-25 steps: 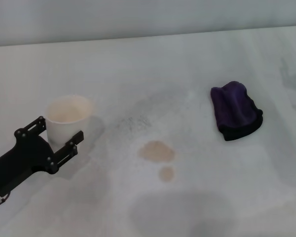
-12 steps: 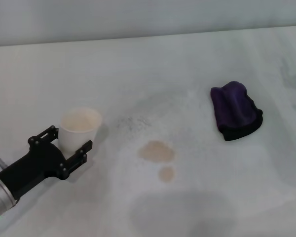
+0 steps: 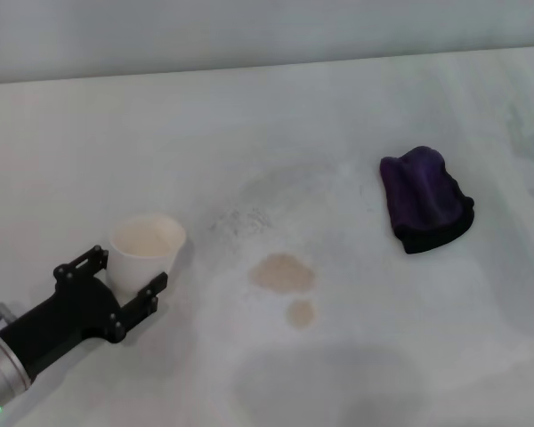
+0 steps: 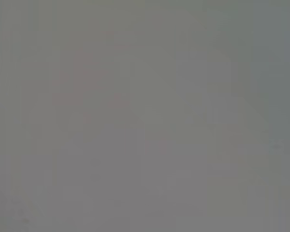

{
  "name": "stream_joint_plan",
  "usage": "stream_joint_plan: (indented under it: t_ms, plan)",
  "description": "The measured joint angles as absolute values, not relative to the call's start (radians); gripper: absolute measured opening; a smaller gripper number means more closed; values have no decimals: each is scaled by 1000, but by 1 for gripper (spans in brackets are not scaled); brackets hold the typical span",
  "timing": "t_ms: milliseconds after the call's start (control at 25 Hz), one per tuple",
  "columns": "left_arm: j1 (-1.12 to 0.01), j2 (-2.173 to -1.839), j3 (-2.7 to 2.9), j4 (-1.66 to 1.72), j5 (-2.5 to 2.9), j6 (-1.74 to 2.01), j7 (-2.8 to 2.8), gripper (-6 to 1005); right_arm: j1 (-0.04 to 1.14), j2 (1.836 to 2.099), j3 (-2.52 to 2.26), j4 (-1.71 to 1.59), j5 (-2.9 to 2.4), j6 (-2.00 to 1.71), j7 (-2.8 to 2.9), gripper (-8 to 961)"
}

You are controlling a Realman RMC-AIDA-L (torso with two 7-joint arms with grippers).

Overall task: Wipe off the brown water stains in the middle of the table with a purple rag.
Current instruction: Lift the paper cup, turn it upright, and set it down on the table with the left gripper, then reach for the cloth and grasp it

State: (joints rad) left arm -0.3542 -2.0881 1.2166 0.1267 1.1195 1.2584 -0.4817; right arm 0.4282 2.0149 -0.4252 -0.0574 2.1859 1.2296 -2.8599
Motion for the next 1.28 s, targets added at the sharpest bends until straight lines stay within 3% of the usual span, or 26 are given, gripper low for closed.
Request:
stream_joint_plan:
  t_ms: [520, 840, 1280]
  plan:
    - [-327, -2088, 1217, 100, 1118, 1252, -468, 650, 427, 2015, -426, -55, 2186, 1231, -2859, 453]
    - [-300, -2088, 1216, 103, 1118, 1259, -444, 877, 423, 2016, -426, -54, 2186, 1234, -2859, 453]
    - [-232, -2086, 1206, 110, 1081, 1320, -369, 876, 420, 2017, -428, -54, 2186, 1236, -2859, 452]
